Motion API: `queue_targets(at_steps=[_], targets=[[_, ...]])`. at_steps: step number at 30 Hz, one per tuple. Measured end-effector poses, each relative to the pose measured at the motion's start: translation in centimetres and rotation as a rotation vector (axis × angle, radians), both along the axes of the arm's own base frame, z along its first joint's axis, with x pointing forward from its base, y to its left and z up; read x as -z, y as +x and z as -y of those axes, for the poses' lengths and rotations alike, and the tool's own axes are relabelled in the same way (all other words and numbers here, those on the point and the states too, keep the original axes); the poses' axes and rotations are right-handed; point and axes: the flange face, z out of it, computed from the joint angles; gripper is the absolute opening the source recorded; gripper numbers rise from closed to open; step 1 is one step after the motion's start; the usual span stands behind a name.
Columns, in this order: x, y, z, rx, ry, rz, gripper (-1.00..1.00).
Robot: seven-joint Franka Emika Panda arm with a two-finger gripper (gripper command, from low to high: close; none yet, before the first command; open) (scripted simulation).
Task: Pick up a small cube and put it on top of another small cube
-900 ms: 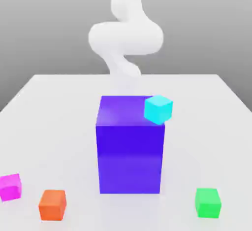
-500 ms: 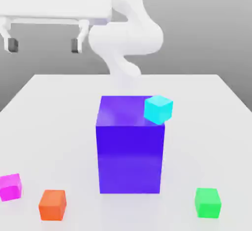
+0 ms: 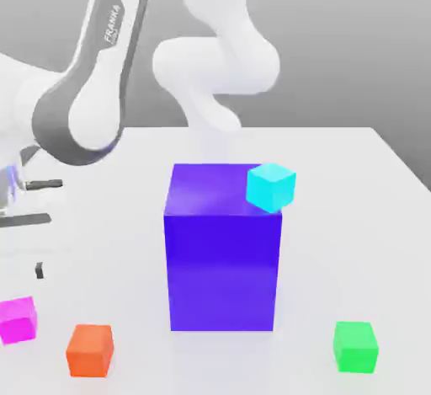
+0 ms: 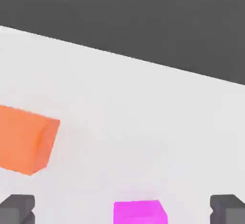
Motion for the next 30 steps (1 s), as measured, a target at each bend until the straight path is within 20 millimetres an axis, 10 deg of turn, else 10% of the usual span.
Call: queue_targets(at_steps=[5, 6, 12, 18, 24, 30], targets=[[6.9, -1.1, 0.9, -0.011, -0.003, -0.028, 0.00], [7.7, -1.1, 0.8, -0.011, -0.001, -0.029, -1.00], [8.2, -1.2, 0.8, -0.010, 0.001, -0.030, -1.00], [2.2, -0.6, 0.1, -0.019, 0.003, -0.030, -1.00], [0.6, 6.7, -14.1, -0.184, 0.025, -0.033, -1.00], [-0.9, 8.9, -29.1, -0.345, 0.025, -0.039, -1.00]])
